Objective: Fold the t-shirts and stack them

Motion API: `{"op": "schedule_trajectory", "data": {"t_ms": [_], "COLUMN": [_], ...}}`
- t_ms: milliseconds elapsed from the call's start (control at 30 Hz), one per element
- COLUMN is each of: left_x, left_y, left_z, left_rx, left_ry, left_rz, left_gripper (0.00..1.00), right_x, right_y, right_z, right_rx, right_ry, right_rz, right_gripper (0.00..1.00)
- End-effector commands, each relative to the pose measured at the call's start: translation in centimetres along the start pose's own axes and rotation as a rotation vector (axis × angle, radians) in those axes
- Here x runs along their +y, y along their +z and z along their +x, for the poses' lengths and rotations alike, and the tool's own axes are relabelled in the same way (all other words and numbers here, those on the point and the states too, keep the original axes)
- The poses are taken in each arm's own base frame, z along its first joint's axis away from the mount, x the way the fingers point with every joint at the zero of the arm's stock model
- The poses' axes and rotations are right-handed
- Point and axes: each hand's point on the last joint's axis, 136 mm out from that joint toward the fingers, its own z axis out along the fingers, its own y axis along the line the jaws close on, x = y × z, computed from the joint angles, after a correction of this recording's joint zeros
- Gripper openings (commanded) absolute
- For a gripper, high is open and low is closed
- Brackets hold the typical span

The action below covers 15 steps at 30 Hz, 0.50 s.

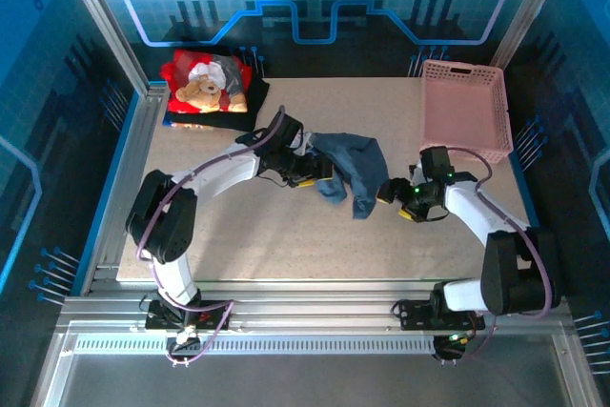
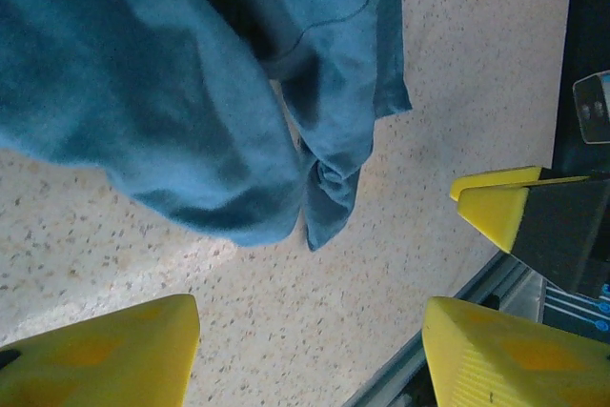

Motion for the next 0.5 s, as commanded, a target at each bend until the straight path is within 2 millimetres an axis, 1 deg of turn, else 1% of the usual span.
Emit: {"op": "schedule_trajectory", "data": {"t_ms": [0, 100, 167, 267, 367, 400, 467], "left_x": [-0.3, 0.0, 0.7, 1.7, 1.8, 1.6, 1.4], "left_y": [1.2, 2.0, 2.5, 3.3, 4.0, 4.3, 5.2], "left_z": [0.1, 0.1, 0.3, 0.2, -0.5, -0.7, -1.1], "left_rx": [0.038, 0.072, 0.097, 0.109, 0.098, 0.095, 0.099], "left_ry": [-0.017, -0.015, -0.038, -0.074, -0.080, -0.077, -0.071], "left_rz": [-0.041, -0.111, -0.173, -0.221, -0.252, -0.249, -0.257], "left_gripper": [0.64, 0.62, 0.59, 0.56, 0.55, 0.55, 0.53], "right_x": [0.1, -0.1, 0.0, -0.1, 0.1, 0.1, 0.0], "right_y": [1.3, 2.2, 2.7, 3.4, 3.9, 4.0, 4.4], "right_z": [-1.9, -3.0, -3.5, -4.3, -5.0, -5.2, -5.1], "right_rx": [-0.041, -0.051, -0.047, -0.040, -0.033, -0.034, -0.019], "right_ry": [0.051, 0.080, 0.084, 0.087, 0.088, 0.089, 0.094], "right_rz": [-0.036, -0.043, -0.037, -0.020, -0.016, -0.015, -0.008], "right_gripper": [0.72, 0.70, 0.68, 0.65, 0.63, 0.62, 0.60]}}
